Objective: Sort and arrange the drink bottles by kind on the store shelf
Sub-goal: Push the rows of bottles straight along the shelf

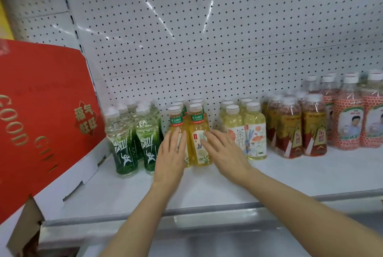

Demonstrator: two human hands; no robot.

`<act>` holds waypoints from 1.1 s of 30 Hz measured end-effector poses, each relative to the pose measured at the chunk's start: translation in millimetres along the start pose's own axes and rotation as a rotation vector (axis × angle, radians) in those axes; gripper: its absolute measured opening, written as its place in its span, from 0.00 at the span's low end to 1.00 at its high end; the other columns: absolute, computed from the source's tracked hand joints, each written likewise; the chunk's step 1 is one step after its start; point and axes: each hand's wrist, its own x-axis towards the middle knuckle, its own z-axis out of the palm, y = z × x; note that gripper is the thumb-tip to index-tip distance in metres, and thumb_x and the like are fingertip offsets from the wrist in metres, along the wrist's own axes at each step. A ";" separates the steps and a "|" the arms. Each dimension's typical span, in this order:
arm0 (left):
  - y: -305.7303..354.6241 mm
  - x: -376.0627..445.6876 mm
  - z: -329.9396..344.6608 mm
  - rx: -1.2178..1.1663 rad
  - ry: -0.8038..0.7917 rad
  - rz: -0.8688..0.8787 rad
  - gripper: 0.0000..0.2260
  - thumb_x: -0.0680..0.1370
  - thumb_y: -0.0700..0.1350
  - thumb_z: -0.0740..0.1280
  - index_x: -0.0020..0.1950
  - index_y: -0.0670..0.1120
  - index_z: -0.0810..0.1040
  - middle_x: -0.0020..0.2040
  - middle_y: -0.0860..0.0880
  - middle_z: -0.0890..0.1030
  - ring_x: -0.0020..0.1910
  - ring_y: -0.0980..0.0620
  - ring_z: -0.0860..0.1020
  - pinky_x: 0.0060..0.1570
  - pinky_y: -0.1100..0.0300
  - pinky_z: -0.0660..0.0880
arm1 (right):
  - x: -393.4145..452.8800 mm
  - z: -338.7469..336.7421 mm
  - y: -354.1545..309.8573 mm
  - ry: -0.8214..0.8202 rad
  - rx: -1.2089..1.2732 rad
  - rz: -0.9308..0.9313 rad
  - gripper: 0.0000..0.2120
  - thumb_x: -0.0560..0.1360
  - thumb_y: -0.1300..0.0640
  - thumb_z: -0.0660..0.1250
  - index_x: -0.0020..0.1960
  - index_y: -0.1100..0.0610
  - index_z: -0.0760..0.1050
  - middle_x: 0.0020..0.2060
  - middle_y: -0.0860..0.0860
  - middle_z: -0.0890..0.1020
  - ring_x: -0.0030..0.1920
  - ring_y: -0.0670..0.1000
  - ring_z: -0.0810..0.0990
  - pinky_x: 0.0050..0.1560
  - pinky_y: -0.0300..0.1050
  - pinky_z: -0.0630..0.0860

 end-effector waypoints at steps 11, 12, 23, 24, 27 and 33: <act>-18.1 6.8 9.7 0.001 -0.023 0.143 0.42 0.70 0.44 0.77 0.79 0.44 0.58 0.77 0.40 0.61 0.73 0.38 0.62 0.67 0.47 0.70 | 25.5 20.4 -21.1 0.027 0.020 0.130 0.38 0.54 0.70 0.75 0.64 0.58 0.73 0.62 0.58 0.75 0.62 0.62 0.73 0.55 0.53 0.78; -21.6 5.5 9.4 0.012 -0.020 0.161 0.43 0.70 0.46 0.77 0.79 0.45 0.57 0.77 0.40 0.60 0.74 0.39 0.61 0.69 0.47 0.68 | 25.5 21.4 -21.2 0.033 0.026 0.133 0.39 0.53 0.71 0.74 0.63 0.58 0.73 0.63 0.58 0.75 0.62 0.62 0.73 0.54 0.54 0.78; -98.7 -13.1 -7.0 0.269 -0.017 0.194 0.38 0.77 0.55 0.70 0.80 0.45 0.56 0.81 0.41 0.47 0.80 0.39 0.41 0.77 0.40 0.41 | 2.1 11.0 3.7 0.182 0.054 0.287 0.37 0.60 0.65 0.78 0.68 0.61 0.70 0.64 0.58 0.72 0.66 0.61 0.68 0.66 0.55 0.64; -101.0 -11.7 -6.7 0.299 -0.046 0.232 0.35 0.78 0.55 0.68 0.80 0.47 0.56 0.81 0.42 0.44 0.79 0.39 0.37 0.76 0.37 0.41 | -4.1 9.0 9.4 0.189 0.032 0.294 0.37 0.60 0.65 0.78 0.67 0.61 0.71 0.64 0.59 0.72 0.66 0.62 0.67 0.66 0.55 0.64; -105.5 -7.4 -7.7 0.286 -0.057 0.303 0.28 0.77 0.55 0.70 0.75 0.50 0.69 0.80 0.42 0.47 0.79 0.38 0.39 0.75 0.35 0.48 | -17.1 6.4 27.4 0.159 -0.030 0.335 0.38 0.61 0.63 0.79 0.68 0.61 0.71 0.65 0.59 0.71 0.66 0.63 0.67 0.65 0.56 0.62; -122.4 -9.8 0.7 0.231 0.008 0.360 0.29 0.68 0.45 0.79 0.68 0.47 0.77 0.81 0.42 0.48 0.79 0.35 0.50 0.76 0.38 0.50 | -30.7 3.6 53.2 0.084 -0.086 0.438 0.38 0.61 0.62 0.77 0.69 0.63 0.68 0.65 0.61 0.72 0.66 0.63 0.68 0.65 0.57 0.64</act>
